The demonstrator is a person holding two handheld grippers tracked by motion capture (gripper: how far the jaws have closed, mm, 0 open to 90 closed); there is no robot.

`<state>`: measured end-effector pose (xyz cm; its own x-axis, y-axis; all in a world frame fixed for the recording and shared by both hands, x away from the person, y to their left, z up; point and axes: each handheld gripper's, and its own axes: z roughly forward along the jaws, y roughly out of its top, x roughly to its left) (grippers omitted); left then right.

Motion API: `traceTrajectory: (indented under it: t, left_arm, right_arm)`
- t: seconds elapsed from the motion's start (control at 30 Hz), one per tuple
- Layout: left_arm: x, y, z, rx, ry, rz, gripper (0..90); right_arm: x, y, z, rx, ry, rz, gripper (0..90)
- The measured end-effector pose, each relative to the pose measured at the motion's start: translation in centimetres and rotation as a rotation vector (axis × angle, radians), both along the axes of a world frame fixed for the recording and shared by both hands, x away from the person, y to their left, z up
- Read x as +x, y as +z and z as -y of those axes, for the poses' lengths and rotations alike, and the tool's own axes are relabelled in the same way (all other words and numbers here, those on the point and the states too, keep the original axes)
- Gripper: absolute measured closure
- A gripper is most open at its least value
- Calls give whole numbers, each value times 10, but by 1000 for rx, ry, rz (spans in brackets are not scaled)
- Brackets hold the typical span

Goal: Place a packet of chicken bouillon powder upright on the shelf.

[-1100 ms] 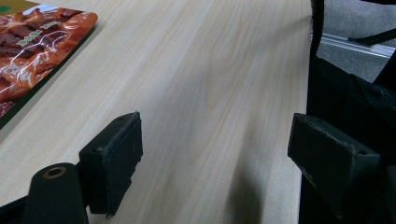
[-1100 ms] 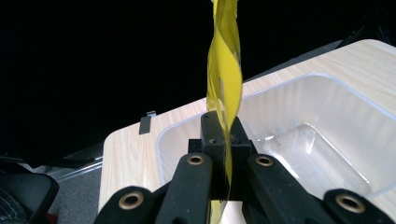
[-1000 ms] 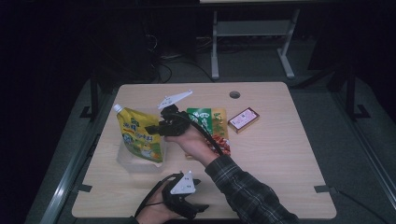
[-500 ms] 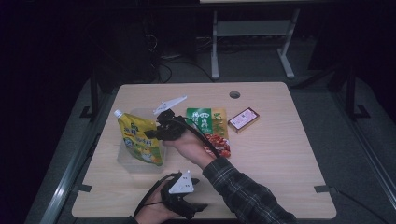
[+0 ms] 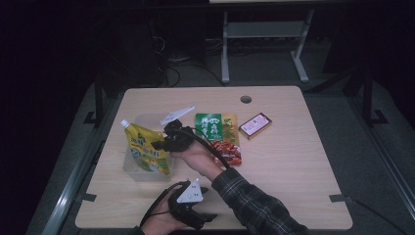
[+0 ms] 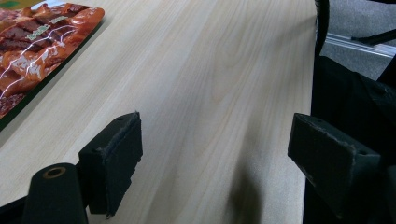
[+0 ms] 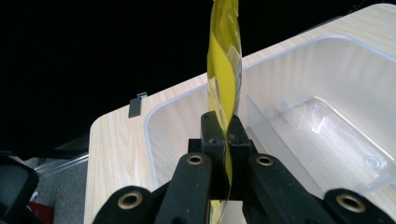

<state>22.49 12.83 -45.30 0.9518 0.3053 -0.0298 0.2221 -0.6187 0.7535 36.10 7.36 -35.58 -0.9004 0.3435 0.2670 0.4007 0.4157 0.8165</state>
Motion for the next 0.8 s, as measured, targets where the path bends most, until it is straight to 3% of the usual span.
traceTrajectory:
  t: [0.33, 0.53, 0.7, 0.8]
  left_arm:
    - [1, -1, 0, 8, 1, 0, 174]
    - [1, -1, -1, 3, 8, -5, 174]
    - [3, 0, -3, 5, 11, -2, 174]
    - [4, 0, -3, 5, 15, -3, 174]
  right_arm:
    - [-5, -6, 7, -12, 6, 6, 860]
    - [-6, -5, 11, -36, 6, 15, 716]
    - [-6, -3, 23, -12, -1, 7, 588]
    - [-7, -2, 32, -22, -8, 20, 536]
